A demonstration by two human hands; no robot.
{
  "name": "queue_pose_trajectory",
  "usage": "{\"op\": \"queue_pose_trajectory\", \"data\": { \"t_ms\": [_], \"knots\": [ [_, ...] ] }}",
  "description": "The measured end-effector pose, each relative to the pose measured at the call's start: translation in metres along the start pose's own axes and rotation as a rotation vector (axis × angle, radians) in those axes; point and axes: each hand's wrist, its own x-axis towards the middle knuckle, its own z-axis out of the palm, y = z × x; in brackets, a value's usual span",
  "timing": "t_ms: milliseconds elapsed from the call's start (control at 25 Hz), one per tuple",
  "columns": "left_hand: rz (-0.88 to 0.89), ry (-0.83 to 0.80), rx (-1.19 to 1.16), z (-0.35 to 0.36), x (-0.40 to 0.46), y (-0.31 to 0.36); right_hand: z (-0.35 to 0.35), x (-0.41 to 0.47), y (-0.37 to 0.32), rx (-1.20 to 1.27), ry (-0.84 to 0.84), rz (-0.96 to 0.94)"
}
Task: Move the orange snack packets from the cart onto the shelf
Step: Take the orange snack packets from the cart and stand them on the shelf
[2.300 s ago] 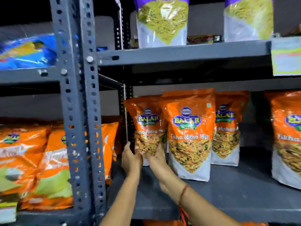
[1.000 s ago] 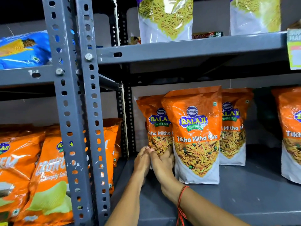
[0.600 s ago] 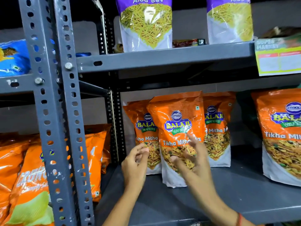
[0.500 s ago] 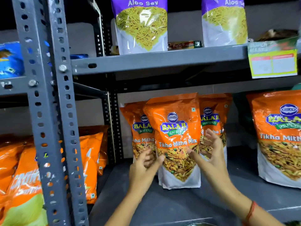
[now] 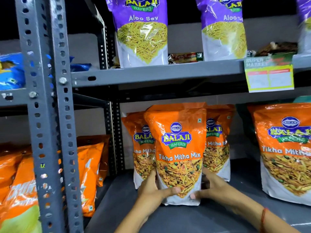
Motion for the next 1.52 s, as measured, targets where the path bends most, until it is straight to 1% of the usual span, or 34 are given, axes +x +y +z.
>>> {"op": "queue_pose_trajectory", "data": {
  "t_ms": [80,160,360,600,880,1000,1080,1120,1160,1200,1240,1320,1360,1400,1440,1480,1520],
  "knots": [
    [0.027,0.044,0.025,-0.011,-0.012,0.001,0.009,-0.005,-0.009,0.004,-0.018,-0.051],
    [0.058,0.081,-0.027,-0.027,-0.026,0.001,0.022,-0.007,-0.017,0.006,-0.027,-0.088],
    [0.015,0.132,-0.175,-0.06,-0.052,-0.003,0.062,-0.007,-0.019,-0.08,-0.046,-0.134],
    [-0.027,0.149,-0.237,-0.066,-0.062,-0.01,0.079,-0.005,-0.017,-0.165,-0.049,-0.139],
    [-0.003,0.118,-0.286,-0.063,-0.059,-0.015,0.078,-0.005,-0.013,-0.083,-0.053,-0.081],
    [-0.018,0.104,-0.259,-0.063,-0.059,-0.018,0.079,-0.007,-0.015,-0.038,-0.053,-0.074],
    [-0.032,0.132,-0.214,-0.063,-0.062,-0.02,0.078,-0.012,-0.019,-0.006,-0.069,-0.068],
    [-0.019,0.18,-0.159,-0.061,-0.064,-0.02,0.075,-0.015,-0.019,0.014,-0.075,-0.07],
    [0.0,0.27,-0.079,-0.058,-0.067,-0.018,0.07,-0.02,-0.021,0.039,-0.063,-0.075],
    [0.042,0.388,0.012,-0.054,-0.07,-0.014,0.062,-0.023,-0.022,0.061,-0.018,-0.085],
    [0.118,0.504,0.093,-0.046,-0.073,-0.003,0.052,-0.027,-0.026,0.087,0.052,-0.102],
    [0.391,0.661,0.174,-0.02,-0.083,0.032,0.022,-0.027,-0.03,0.134,0.25,-0.161],
    [0.559,0.697,0.193,-0.002,-0.084,0.048,0.005,-0.023,-0.028,0.161,0.354,-0.195],
    [0.697,0.694,0.2,0.019,-0.08,0.062,-0.013,-0.018,-0.025,0.183,0.45,-0.224],
    [0.778,0.639,0.182,0.041,-0.071,0.072,-0.033,-0.01,-0.018,0.181,0.537,-0.233],
    [0.774,0.543,0.14,0.061,-0.056,0.076,-0.05,-0.002,-0.011,0.156,0.607,-0.219],
    [0.715,0.432,0.084,0.08,-0.038,0.077,-0.064,0.006,-0.003,0.111,0.644,-0.194]
  ]
}}
